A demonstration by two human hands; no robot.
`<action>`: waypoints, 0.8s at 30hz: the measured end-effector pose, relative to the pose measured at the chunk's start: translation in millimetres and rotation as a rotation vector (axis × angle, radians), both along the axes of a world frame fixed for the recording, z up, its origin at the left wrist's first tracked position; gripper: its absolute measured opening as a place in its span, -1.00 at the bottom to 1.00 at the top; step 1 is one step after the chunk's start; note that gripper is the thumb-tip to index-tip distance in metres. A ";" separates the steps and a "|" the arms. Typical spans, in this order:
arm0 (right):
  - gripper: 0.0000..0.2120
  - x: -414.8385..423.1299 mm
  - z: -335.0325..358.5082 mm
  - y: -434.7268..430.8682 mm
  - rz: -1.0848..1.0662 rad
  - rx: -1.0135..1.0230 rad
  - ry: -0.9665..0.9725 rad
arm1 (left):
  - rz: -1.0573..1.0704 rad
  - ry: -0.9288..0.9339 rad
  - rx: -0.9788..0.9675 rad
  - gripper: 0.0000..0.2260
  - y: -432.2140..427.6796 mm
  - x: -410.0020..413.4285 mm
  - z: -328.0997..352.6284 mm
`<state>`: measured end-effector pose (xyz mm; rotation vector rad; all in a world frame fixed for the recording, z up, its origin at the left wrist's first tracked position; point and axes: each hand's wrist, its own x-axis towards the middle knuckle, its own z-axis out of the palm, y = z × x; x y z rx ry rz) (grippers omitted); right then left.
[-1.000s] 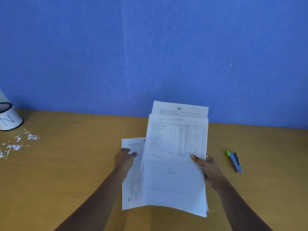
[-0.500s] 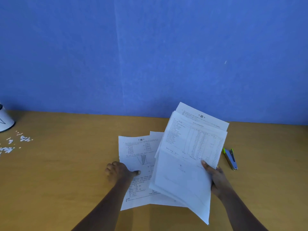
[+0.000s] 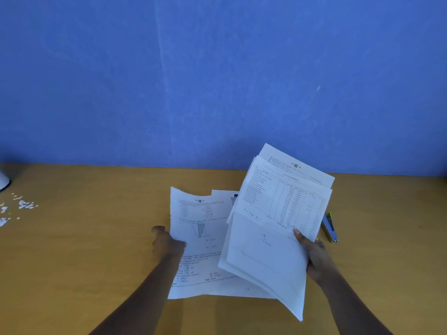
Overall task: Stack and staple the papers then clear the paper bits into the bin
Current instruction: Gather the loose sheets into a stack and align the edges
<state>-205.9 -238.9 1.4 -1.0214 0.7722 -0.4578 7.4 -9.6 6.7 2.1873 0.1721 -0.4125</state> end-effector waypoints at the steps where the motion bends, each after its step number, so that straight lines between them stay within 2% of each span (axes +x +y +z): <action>1: -0.28 -0.2 0.1 -1.0 -0.001 -0.001 -0.005 | -0.008 0.007 -0.037 -0.45 -1.6 0.1 0.4; 3: -0.24 -2.4 1.4 -3.3 -0.001 -0.005 -0.016 | -0.040 0.033 -0.102 -0.56 -8.5 -0.9 2.1; 6: -0.53 -5.7 2.5 -4.9 -0.009 0.010 -0.037 | -0.132 0.054 -0.162 -0.67 -22.4 -4.4 3.1; 10: -0.61 -11.5 1.8 -8.8 -0.021 0.011 -0.033 | -0.316 0.010 -0.126 -0.72 -40.8 -15.7 -1.7; 14: -0.63 -16.9 1.1 -13.1 -0.042 0.012 -0.030 | -0.402 -0.067 0.027 -0.76 -51.7 -22.3 -8.9; 18: -0.29 -18.4 0.9 -12.9 -0.027 0.002 -0.020 | -0.398 -0.175 0.235 -0.65 -56.4 -22.1 -14.5; 19: -0.30 -18.4 0.3 -12.4 -0.024 0.001 -0.017 | -0.395 -0.191 0.271 -0.63 -57.3 -22.3 -14.2; 21: -0.49 -18.0 -0.7 -10.5 -0.037 0.018 -0.030 | -0.399 -0.215 0.355 -0.60 -59.1 -22.7 -14.2; 22: -0.53 -17.6 -1.0 -9.6 -0.041 0.023 -0.029 | -0.408 -0.227 0.401 -0.59 -60.8 -23.4 -14.2; 24: -0.46 -16.8 -3.3 -9.3 -0.040 0.015 -0.028 | -0.431 -0.255 0.464 -0.58 -64.0 -26.3 -11.2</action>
